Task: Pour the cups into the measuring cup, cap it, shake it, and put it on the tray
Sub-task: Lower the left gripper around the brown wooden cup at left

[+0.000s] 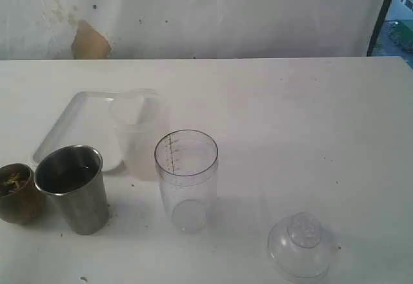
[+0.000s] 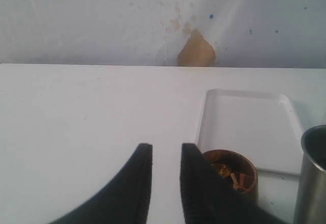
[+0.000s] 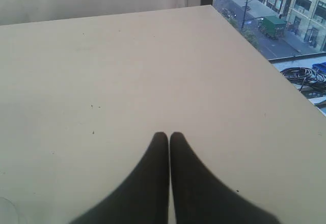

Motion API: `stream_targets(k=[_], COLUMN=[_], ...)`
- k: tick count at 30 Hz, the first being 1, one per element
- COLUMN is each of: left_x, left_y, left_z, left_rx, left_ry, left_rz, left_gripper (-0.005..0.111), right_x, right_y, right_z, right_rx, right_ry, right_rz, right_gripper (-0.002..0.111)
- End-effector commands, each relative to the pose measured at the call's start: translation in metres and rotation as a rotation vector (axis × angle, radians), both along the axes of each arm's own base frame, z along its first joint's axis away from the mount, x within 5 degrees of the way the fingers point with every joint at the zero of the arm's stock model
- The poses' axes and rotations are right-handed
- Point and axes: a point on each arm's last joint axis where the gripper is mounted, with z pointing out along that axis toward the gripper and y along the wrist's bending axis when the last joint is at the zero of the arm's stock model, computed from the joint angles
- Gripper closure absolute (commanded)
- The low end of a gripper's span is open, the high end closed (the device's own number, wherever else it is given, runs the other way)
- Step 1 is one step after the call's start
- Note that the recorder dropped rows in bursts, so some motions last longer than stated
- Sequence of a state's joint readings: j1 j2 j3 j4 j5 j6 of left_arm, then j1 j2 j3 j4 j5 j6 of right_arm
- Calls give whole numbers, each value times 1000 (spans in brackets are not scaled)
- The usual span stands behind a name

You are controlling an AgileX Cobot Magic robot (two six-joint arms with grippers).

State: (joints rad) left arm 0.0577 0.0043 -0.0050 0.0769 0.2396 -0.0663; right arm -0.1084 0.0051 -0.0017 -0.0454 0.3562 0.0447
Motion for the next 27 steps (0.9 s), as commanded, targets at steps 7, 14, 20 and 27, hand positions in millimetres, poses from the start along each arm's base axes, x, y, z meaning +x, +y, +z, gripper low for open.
stream_targets(k=[7, 14, 20, 27], left_x=[0, 1, -3, -4], left_y=[0, -1, -3, -4], left_z=[-1, 16, 39, 42], left_rx=[-7, 14, -174, -381], left_ry=[-7, -196, -461, -500], left_rz=[-1, -15, -51, -77], left_gripper=[86, 86, 86, 86], right_x=[0, 0, 0, 0], right_y=[0, 0, 0, 0], right_z=[0, 0, 0, 0], right_rx=[-7, -7, -7, -7], right_ry=[-8, -8, -8, -8], right_rz=[-3, -3, -3, -3], right_gripper=[107, 107, 107, 107])
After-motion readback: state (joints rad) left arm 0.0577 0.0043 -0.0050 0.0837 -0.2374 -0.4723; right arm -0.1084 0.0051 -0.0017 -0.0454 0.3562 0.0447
